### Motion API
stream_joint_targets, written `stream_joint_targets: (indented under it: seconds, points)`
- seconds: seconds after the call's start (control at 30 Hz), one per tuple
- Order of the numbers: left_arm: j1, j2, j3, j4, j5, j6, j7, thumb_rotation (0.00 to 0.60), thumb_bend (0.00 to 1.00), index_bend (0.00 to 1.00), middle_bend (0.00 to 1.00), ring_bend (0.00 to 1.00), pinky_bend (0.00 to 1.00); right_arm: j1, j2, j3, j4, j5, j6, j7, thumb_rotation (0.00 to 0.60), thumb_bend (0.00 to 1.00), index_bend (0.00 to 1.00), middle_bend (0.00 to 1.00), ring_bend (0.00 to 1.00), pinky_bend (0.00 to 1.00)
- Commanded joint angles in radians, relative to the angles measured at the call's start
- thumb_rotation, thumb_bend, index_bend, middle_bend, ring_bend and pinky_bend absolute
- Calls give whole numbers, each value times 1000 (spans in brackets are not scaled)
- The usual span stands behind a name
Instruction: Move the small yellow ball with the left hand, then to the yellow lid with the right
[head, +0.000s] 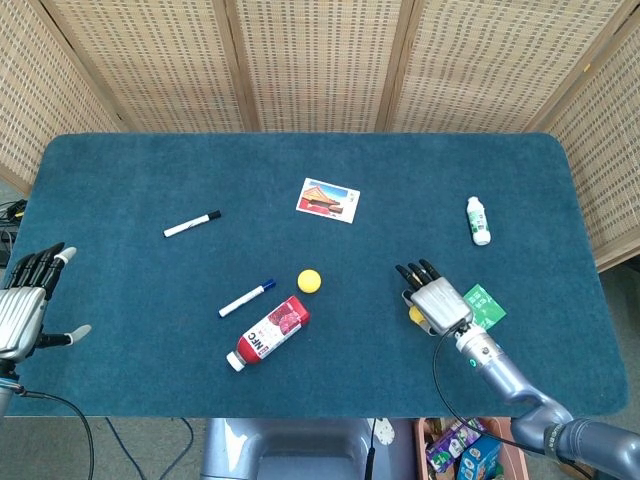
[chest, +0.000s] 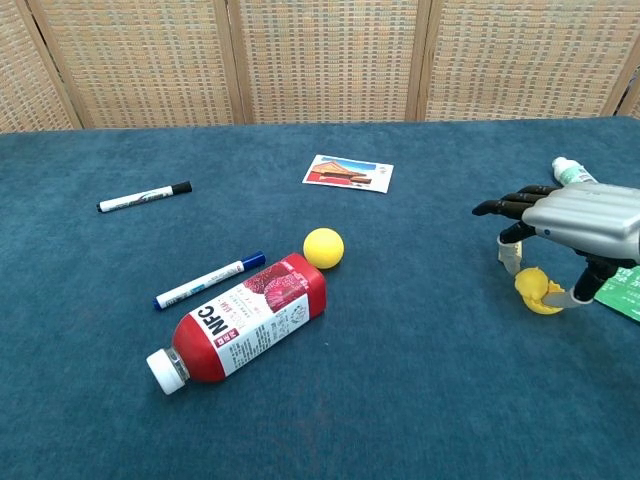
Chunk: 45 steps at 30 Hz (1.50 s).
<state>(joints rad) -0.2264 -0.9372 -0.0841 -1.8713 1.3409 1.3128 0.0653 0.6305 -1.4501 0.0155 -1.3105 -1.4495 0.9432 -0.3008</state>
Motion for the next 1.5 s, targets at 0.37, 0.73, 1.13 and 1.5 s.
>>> stream_joint_targets:
  seconds: [0.37, 0.73, 1.13, 1.5]
  points:
    - [-3, -3, 1, 2, -5, -7, 8, 600, 0, 0, 0, 0, 0, -8, 2, -1, 21, 8, 1, 5, 600, 293, 497, 0, 0, 0]
    - [-2, -4, 1, -1, -5, -7, 12, 600, 0, 0, 0, 0, 0, -9, 15, -5, 12, -5, 5, 3, 600, 293, 313, 0, 0, 0]
    - [2, 5, 5, -5, 12, -2, -8, 600, 0, 0, 0, 0, 0, -48, 99, 4, -91, -14, 92, -29, 600, 293, 242, 0, 0, 0]
    - [40, 16, 30, -5, 86, 55, -45, 600, 0, 0, 0, 0, 0, -249, 284, -38, -230, -83, 395, 141, 600, 60, 89, 0, 0, 0]
